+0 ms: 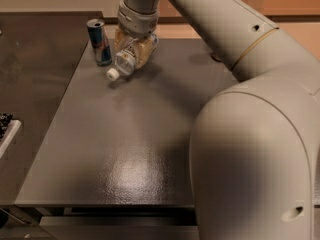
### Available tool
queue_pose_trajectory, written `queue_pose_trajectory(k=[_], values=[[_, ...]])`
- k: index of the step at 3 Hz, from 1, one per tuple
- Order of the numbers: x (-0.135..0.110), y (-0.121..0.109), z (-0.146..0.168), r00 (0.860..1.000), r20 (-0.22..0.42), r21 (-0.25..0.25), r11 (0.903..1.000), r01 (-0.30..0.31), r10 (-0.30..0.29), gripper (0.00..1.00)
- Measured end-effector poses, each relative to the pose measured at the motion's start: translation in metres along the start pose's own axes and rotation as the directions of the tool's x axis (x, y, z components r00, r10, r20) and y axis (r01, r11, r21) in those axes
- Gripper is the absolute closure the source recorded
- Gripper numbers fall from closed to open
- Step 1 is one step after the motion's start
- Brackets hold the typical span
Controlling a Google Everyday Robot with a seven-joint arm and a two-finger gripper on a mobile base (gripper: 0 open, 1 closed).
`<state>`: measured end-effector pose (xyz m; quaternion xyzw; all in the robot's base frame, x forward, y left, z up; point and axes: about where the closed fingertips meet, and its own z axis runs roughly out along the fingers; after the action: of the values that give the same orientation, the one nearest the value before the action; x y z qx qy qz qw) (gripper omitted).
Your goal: Move blue plastic bottle near redbull can
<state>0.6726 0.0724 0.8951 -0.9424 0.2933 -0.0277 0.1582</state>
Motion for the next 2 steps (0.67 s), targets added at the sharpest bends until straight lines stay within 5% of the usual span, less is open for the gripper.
queue_pose_trajectory(k=[2], values=[[0.008,-0.017,0.033,1.000,0.014,0.001,1.0000,0.010,-0.010,0.59]])
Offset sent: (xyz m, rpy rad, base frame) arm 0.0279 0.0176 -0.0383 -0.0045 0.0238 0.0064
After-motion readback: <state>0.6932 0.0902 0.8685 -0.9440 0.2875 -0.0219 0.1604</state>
